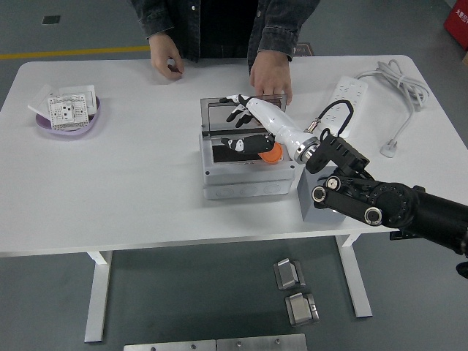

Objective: Pick up the cylinder from the cube,place it in the box,flap close box

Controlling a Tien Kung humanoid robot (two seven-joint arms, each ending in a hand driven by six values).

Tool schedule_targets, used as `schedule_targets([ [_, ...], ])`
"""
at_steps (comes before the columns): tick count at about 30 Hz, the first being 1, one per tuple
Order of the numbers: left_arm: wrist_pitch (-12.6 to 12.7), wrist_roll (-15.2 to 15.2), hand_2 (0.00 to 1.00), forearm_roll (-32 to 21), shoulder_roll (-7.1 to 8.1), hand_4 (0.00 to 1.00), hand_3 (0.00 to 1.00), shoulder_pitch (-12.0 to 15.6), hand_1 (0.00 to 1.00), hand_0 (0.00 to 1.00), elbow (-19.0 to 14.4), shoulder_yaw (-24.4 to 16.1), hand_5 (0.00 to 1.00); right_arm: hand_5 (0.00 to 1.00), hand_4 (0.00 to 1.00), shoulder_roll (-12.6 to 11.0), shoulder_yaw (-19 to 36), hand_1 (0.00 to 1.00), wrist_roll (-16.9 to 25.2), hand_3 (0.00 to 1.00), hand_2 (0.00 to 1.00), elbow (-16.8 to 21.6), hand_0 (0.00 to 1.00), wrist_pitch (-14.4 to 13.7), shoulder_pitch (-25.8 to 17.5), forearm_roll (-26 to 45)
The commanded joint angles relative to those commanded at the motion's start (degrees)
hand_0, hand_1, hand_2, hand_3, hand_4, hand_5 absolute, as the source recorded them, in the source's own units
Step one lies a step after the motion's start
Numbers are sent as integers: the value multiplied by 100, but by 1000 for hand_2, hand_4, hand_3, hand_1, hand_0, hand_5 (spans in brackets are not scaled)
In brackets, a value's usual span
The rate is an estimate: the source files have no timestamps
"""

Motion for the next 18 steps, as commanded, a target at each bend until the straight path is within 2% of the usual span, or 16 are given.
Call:
schedule_targets([
  [1,0,0,573,0,-3,518,627,7,670,685,1,-5,344,258,844,-49,79,549,-30,883,646,117,605,29,-32,-33],
  [5,3,-1,573,-1,-9,518,627,26,670,685,4,-23,344,258,844,-255,469,549,-159,883,646,649,605,160,-135,-105],
  [9,4,-2,573,-4,-6,517,626,26,670,685,6,-22,343,293,851,-334,754,547,-219,883,650,1038,608,234,-92,-70],
  [12,5,-3,573,0,-1,517,626,14,670,685,4,-20,343,293,851,-343,868,547,-242,883,650,972,608,279,61,26],
  [18,8,-3,573,-25,14,515,627,3,670,686,6,16,340,315,853,-267,665,548,-208,883,658,410,609,350,448,488],
])
